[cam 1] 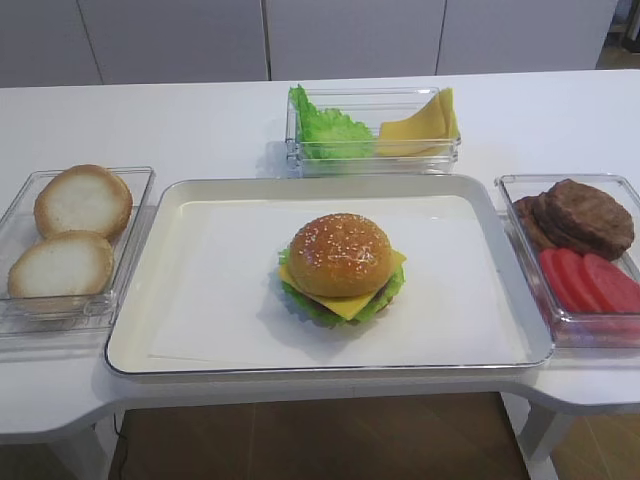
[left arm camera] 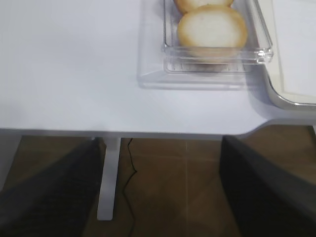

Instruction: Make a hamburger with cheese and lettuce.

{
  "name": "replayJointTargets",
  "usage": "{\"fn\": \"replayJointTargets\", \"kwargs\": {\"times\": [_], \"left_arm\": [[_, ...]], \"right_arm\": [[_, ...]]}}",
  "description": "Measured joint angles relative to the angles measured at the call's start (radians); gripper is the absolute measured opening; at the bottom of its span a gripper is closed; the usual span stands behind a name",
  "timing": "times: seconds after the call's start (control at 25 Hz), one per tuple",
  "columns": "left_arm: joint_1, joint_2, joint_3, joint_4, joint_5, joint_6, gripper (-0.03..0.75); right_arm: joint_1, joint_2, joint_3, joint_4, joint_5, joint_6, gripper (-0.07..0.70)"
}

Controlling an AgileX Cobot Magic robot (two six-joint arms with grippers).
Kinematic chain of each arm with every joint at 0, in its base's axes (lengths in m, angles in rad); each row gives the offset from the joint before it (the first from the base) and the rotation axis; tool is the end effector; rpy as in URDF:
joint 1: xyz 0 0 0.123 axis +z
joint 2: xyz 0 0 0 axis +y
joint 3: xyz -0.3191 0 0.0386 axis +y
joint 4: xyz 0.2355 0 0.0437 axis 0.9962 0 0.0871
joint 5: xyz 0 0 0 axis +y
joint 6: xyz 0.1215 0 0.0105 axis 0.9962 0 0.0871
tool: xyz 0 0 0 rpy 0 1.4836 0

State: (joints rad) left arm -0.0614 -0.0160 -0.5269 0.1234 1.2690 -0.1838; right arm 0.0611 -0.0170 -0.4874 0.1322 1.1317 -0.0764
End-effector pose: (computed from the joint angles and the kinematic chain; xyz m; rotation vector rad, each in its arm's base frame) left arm -0.0423 0.0170 0.2435 -0.1595 2.1967 0.0137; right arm -0.0315 0.0127 0.2462 -0.1569 2.1010 0.1507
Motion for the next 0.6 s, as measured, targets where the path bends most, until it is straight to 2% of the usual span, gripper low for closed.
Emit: {"fn": "replayJointTargets", "kwargs": {"times": [0.2,0.6], "left_arm": [[0.000,0.000,0.035,0.000,-0.067,0.009,0.534],[0.000,0.000,0.039,-0.071,-0.083,0.094,0.491]], "right_arm": [[0.000,0.000,0.000,0.000,0.000,0.000,0.146],[0.000,0.000,0.000,0.000,0.000,0.000,0.146]]}}
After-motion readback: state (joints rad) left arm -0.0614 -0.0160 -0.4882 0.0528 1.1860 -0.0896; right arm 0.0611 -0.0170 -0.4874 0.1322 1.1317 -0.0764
